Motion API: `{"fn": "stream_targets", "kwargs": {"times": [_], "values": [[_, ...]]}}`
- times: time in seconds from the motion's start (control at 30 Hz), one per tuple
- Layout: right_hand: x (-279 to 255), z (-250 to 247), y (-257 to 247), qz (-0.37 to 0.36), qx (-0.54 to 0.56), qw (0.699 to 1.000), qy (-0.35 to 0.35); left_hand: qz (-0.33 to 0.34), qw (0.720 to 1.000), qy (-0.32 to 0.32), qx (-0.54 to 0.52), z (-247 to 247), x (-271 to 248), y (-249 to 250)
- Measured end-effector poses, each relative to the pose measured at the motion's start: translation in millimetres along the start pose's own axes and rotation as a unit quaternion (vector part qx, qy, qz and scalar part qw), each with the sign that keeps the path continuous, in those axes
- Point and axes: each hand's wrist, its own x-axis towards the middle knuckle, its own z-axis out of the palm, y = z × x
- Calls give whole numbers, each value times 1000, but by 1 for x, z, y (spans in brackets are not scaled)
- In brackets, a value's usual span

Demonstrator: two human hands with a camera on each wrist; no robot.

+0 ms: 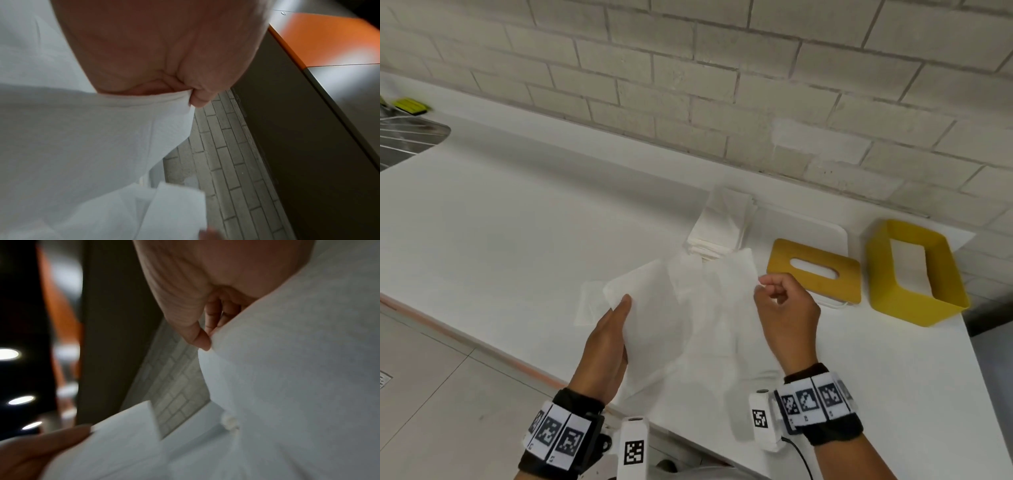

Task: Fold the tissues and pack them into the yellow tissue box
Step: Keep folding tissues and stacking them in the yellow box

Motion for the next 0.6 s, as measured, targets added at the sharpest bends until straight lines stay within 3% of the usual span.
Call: {"fn": "stream_targets", "kwargs": {"times": [0.07,0.13,0.37,0.47,0.6], "values": [[-14,6,-19,-135,-72,988,27,-6,999,-31,13,13,2,-2],[-25,15,-24,-192,-150,970,26,-7,998,-60,33,27,5,-6],[-12,-1,18,-44,-158,986,-11,-52,993,-83,68,33,17,-26],[0,-18,36,-18,-210,978,0,-68,992,-78,78,28,20,-31],[7,-34,61,60,-285,955,-60,-76,990,-80,87,28,21,-34]]}}
